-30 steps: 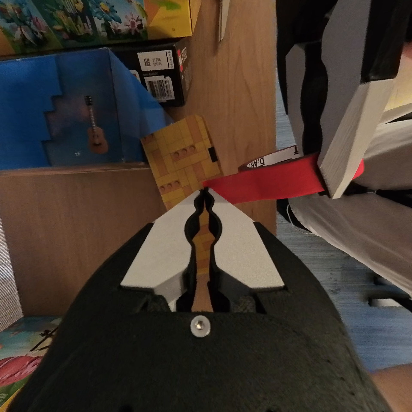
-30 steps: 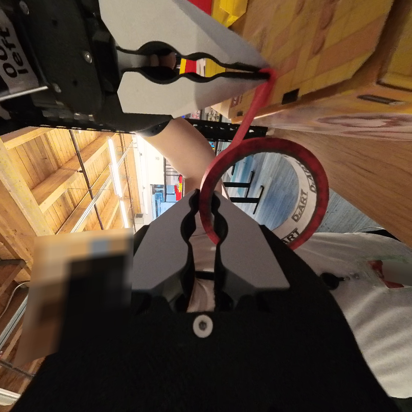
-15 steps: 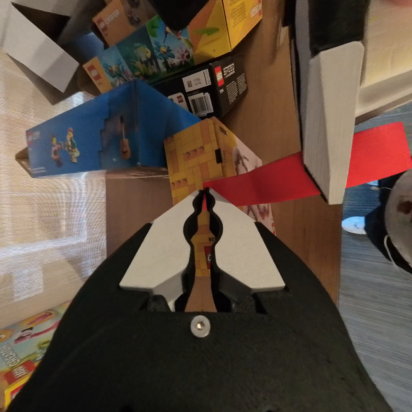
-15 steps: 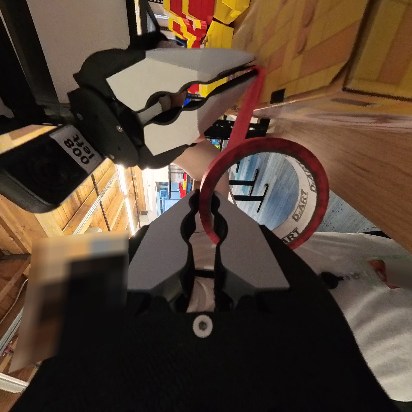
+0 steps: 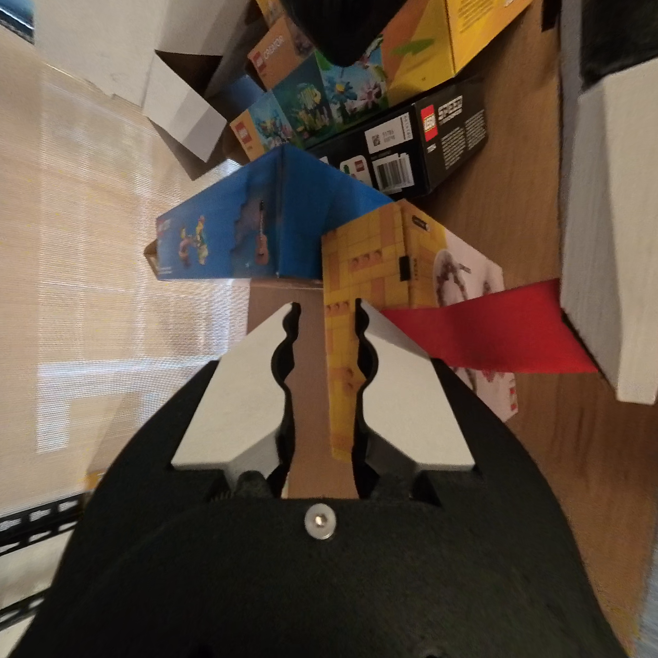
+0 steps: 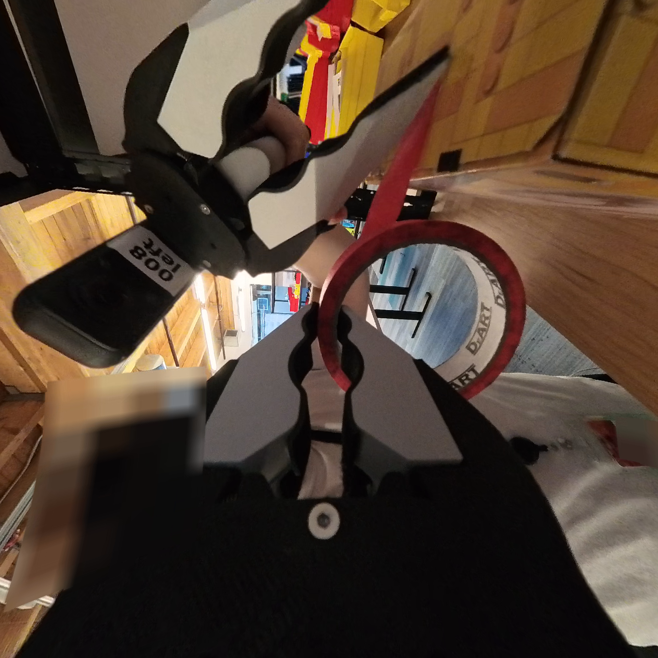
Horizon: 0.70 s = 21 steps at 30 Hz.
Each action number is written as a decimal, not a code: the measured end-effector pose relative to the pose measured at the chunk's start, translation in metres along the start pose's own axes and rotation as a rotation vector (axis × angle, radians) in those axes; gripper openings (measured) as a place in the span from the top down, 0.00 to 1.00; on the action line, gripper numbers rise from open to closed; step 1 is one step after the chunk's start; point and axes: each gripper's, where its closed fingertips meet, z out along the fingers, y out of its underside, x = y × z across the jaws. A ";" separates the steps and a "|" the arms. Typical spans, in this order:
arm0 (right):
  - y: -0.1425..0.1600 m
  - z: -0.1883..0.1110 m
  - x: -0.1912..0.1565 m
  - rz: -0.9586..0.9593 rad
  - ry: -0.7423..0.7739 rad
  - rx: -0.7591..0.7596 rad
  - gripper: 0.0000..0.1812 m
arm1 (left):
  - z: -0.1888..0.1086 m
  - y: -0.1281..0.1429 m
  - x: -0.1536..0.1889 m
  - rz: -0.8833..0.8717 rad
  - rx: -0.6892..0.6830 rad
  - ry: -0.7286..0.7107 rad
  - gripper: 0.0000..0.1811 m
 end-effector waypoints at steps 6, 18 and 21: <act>-0.001 -0.003 -0.003 -0.014 -0.015 0.003 0.96 | -0.005 0.011 -0.009 0.070 -0.004 -0.184 0.82; 0.001 -0.004 -0.001 -0.015 -0.032 -0.001 0.96 | -0.021 0.024 -0.020 0.104 0.029 -0.343 0.75; 0.001 -0.003 0.002 -0.012 -0.028 -0.001 0.96 | -0.027 0.015 -0.018 0.005 0.130 -0.274 0.77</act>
